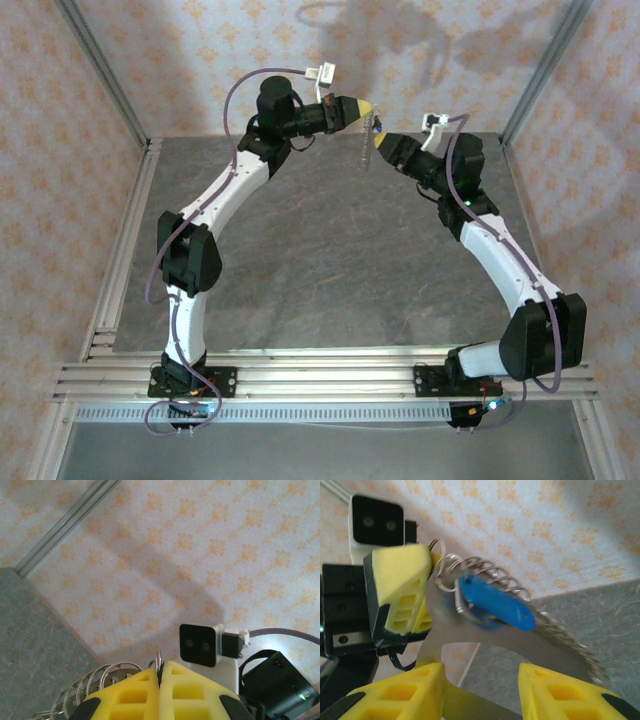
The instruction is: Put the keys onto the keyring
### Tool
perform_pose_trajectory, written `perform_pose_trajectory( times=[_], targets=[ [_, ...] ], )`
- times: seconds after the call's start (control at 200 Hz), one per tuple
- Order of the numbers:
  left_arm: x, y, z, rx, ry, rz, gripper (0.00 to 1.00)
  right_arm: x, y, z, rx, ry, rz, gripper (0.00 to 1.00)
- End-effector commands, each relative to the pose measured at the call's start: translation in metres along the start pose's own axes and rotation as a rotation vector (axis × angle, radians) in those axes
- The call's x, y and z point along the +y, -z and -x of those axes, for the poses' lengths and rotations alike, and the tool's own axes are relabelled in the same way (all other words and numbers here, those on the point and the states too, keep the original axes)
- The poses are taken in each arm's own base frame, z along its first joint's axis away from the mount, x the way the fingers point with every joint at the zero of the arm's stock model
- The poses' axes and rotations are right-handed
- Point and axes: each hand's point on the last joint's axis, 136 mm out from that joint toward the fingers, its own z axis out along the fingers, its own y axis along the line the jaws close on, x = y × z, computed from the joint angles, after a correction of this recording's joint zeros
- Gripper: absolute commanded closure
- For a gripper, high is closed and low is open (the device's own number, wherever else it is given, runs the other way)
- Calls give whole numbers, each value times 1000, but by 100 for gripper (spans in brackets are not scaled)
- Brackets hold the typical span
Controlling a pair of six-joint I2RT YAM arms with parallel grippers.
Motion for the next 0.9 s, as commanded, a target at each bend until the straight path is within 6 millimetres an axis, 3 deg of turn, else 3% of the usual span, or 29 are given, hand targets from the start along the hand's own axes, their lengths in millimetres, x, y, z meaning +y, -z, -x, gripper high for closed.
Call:
perform_pose_trajectory(
  times=[0.0, 0.565, 0.891],
  targets=[
    [-46, 5, 13, -36, -89, -73, 100, 12, 2, 13, -27, 117, -21, 58],
    [-55, 1, 11, -24, -96, -97, 100, -1, 8, 20, -25, 228, -156, 59],
    [-62, -2, 9, -12, -105, -110, 100, 10, 2, 31, -31, 262, -125, 59]
  ],
)
